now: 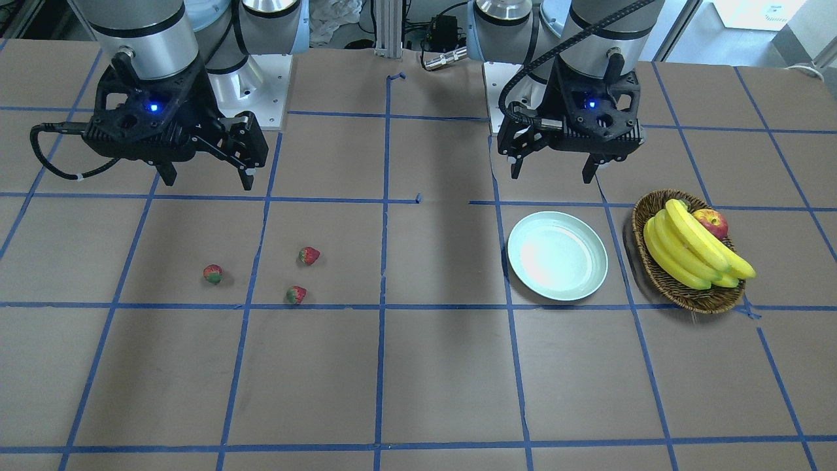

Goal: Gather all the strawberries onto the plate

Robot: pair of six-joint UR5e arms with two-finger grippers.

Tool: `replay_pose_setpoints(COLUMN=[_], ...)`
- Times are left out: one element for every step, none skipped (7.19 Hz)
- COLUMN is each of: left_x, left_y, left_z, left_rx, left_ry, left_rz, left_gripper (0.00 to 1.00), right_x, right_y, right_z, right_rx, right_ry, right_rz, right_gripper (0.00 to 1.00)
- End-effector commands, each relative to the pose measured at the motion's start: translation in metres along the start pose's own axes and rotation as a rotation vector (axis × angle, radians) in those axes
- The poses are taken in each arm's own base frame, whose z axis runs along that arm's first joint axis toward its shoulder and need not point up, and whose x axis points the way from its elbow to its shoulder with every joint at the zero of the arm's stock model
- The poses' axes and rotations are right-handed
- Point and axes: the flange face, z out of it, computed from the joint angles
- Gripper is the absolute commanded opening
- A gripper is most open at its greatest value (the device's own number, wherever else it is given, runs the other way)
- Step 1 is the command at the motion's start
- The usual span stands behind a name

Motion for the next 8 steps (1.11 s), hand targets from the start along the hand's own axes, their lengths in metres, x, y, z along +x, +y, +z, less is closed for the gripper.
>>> replay_pose_setpoints(left_x=[-0.001, 0.001, 0.001, 0.001, 0.001, 0.001, 0.001, 0.001], left_y=[0.002, 0.002, 0.002, 0.003, 0.003, 0.003, 0.003, 0.003], left_z=[-0.002, -0.002, -0.002, -0.003, -0.003, -0.004, -0.004, -0.004], left_rx=[0.004, 0.002, 0.002, 0.004, 0.004, 0.005, 0.007, 0.005], left_ry=[-0.003, 0.003, 0.004, 0.006, 0.004, 0.001, 0.009, 0.006], left_rz=[-0.004, -0.004, -0.004, -0.004, -0.004, -0.004, -0.004, -0.004], left_gripper=[1.00, 1.00, 1.00, 1.00, 1.00, 1.00, 1.00, 1.00], right_x=[-0.001, -0.001, -0.001, -0.001, -0.001, -0.002, -0.001, -0.001], right_y=[0.000, 0.001, 0.000, 0.000, -0.001, -0.001, -0.003, -0.005], right_z=[0.001, 0.001, 0.001, 0.001, 0.004, 0.009, 0.012, 0.016], right_rx=[-0.001, -0.002, -0.001, -0.002, -0.007, -0.016, -0.014, -0.023], right_ry=[-0.001, -0.001, -0.001, -0.003, -0.005, -0.004, -0.005, -0.003], right_rz=[0.001, 0.001, 0.001, 0.001, 0.000, -0.001, 0.002, 0.003], right_gripper=[1.00, 1.00, 1.00, 1.00, 1.00, 1.00, 1.00, 1.00])
